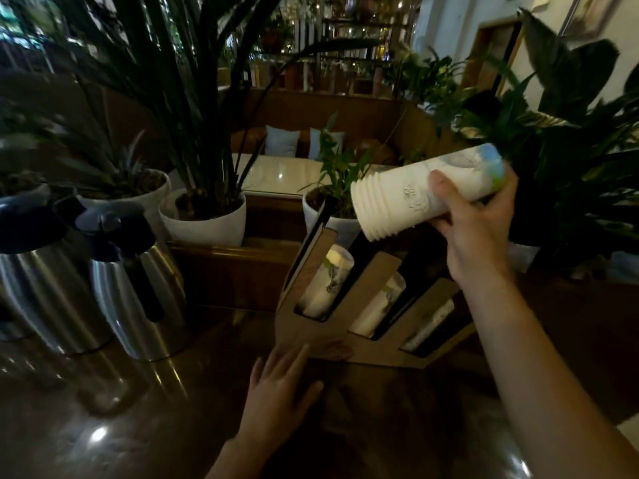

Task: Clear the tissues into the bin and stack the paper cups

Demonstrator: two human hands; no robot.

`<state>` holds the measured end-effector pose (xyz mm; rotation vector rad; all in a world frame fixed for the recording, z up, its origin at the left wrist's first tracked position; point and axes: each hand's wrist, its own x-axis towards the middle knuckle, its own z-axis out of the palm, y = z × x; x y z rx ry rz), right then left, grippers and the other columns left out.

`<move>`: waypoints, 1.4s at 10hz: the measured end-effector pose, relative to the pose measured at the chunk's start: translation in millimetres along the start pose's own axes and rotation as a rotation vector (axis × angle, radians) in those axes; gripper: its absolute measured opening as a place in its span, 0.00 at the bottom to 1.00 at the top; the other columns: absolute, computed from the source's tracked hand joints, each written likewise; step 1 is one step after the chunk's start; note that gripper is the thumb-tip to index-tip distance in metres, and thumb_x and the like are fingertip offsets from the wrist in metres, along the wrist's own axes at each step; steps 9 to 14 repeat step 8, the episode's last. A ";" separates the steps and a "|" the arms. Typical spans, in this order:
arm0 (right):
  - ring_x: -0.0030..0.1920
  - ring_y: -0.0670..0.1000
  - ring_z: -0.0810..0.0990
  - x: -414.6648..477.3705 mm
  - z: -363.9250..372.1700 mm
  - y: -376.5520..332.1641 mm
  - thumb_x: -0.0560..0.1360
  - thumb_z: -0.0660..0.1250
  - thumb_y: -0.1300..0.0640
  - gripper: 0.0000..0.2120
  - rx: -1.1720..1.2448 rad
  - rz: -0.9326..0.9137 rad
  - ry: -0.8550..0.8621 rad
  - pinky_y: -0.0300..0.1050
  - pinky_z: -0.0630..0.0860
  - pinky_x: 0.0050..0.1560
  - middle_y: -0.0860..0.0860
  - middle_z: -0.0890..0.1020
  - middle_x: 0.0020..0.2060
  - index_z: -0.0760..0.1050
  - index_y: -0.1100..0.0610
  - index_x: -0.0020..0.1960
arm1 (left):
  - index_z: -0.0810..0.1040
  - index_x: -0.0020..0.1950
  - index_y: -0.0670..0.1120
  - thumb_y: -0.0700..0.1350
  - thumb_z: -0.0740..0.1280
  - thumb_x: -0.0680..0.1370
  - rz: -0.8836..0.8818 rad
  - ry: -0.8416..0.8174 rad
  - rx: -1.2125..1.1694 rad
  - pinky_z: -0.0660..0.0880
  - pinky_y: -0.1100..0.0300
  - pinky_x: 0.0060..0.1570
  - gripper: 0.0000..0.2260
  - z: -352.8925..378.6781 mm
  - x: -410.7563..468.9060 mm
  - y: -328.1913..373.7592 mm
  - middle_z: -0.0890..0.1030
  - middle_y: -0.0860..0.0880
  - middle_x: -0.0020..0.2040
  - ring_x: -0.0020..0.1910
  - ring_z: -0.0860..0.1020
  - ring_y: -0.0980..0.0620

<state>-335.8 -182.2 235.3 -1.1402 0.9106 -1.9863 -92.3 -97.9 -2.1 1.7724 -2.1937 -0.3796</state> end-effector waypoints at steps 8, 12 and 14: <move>0.78 0.59 0.57 -33.2 51.0 43.0 0.72 0.61 0.28 0.43 -1.669 -0.318 -0.805 0.67 0.40 0.75 0.53 0.65 0.77 0.59 0.51 0.78 | 0.44 0.80 0.61 0.73 0.36 0.76 -0.013 -0.096 0.183 0.32 0.40 0.73 0.34 46.0 -4.9 -15.6 0.47 0.54 0.82 0.79 0.37 0.45; 0.78 0.59 0.57 -33.2 51.0 43.0 0.72 0.61 0.28 0.43 -1.669 -0.318 -0.805 0.67 0.40 0.75 0.53 0.65 0.77 0.59 0.51 0.78 | 0.44 0.80 0.61 0.73 0.36 0.76 -0.013 -0.096 0.183 0.32 0.40 0.73 0.34 46.0 -4.9 -15.6 0.47 0.54 0.82 0.79 0.37 0.45; 0.78 0.59 0.57 -33.2 51.0 43.0 0.72 0.61 0.28 0.43 -1.669 -0.318 -0.805 0.67 0.40 0.75 0.53 0.65 0.77 0.59 0.51 0.78 | 0.44 0.80 0.61 0.73 0.36 0.76 -0.013 -0.096 0.183 0.32 0.40 0.73 0.34 46.0 -4.9 -15.6 0.47 0.54 0.82 0.79 0.37 0.45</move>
